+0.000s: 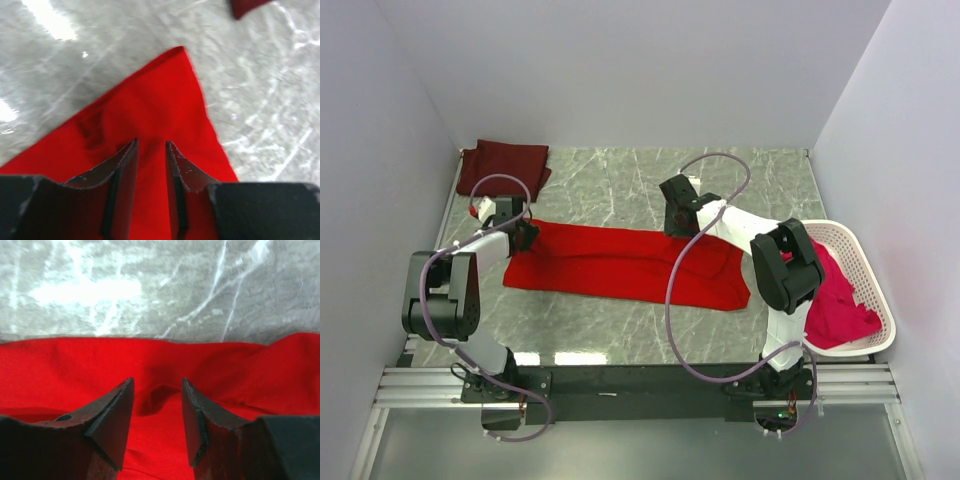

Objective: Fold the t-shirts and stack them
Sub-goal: Fold the tshirt

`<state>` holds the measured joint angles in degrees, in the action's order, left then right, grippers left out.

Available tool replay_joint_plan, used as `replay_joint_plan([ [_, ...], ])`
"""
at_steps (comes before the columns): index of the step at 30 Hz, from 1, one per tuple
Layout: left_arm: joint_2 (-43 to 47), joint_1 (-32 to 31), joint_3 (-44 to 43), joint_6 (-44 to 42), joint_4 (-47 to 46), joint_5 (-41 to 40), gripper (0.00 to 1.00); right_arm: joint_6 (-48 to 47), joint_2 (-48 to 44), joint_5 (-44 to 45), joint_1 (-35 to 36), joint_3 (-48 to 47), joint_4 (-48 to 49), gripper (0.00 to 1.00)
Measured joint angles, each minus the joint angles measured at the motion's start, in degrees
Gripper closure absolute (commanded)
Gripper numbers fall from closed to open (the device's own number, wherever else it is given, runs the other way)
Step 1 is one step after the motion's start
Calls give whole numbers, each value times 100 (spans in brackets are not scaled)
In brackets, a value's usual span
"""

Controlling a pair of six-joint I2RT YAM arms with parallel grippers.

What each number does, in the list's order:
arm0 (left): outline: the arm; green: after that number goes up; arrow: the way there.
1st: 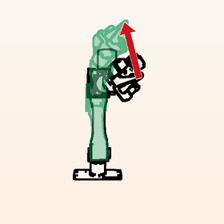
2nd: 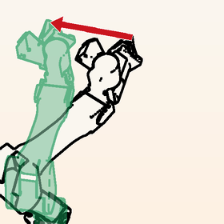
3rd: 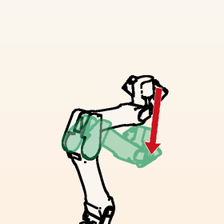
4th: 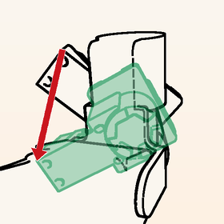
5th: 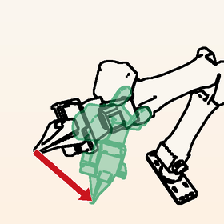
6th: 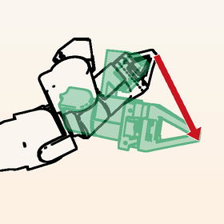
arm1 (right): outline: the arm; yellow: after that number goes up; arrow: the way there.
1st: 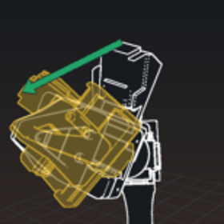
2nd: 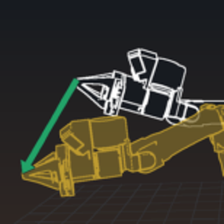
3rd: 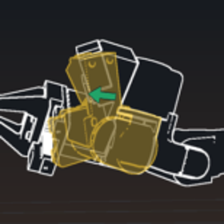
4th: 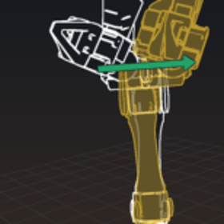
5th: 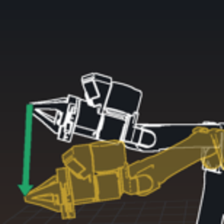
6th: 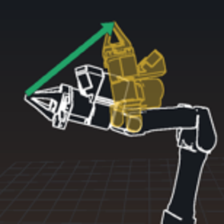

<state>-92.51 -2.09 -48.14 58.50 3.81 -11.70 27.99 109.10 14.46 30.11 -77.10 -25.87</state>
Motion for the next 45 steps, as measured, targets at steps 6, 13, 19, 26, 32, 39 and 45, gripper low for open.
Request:
replay_joint_plan([
  [6, 13, 39, 138, 96, 214, -234, 67, 24, 0, 13, 0, 197, -33, 59],
  [13, 223, 144, 391, 105, 297, -310, 67, 157, -20, 13, 31, 337, -46, 81],
  [19, 321, 153, 476, 116, 319, -328, 67, 367, -223, 72, 127, 503, -59, 100],
  [26, 343, 157, 479, 116, 313, -321, 67, 619, -922, 92, 201, 1027, -66, 100],
  [32, 354, 282, 479, 116, 313, -313, 67, 940, -1799, 37, 619, 1703, -13, 100],
  [39, 354, 341, 479, 111, 315, -271, 67, 1513, -2170, 83, 1484, 2286, 120, 100],
  [45, 354, 363, 474, 87, 315, -179, 67, 1941, -2258, 267, 1751, 2767, 256, 75],
])
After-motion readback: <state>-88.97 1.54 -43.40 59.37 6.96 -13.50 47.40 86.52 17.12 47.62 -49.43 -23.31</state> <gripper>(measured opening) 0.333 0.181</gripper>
